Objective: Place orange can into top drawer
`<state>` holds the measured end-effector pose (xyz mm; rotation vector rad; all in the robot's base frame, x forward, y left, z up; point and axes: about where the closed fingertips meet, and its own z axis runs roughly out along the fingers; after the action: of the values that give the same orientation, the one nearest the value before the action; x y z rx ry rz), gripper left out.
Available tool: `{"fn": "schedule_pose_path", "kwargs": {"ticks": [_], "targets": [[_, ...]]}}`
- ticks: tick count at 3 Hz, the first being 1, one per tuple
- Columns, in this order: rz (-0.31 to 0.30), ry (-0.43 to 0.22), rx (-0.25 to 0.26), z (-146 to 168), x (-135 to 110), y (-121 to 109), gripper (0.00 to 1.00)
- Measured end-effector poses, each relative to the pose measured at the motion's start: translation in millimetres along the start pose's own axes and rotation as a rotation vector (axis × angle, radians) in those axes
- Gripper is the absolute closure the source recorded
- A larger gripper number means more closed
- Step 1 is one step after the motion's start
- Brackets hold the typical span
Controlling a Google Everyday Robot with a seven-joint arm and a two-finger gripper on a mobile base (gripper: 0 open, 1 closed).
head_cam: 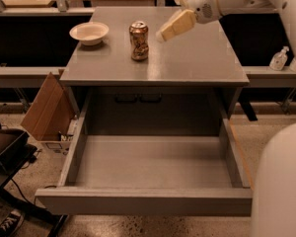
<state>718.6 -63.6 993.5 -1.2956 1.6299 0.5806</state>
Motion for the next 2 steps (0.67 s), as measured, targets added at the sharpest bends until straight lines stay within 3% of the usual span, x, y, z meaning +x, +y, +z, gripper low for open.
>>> {"fn": "schedule_pose_path", "kwargs": {"ticks": [1, 2], "targets": [[0.086, -0.153, 0.035, 26, -21, -31, 0.0], [0.138, -0.255, 0.07, 48, -35, -57, 0.0]]}}
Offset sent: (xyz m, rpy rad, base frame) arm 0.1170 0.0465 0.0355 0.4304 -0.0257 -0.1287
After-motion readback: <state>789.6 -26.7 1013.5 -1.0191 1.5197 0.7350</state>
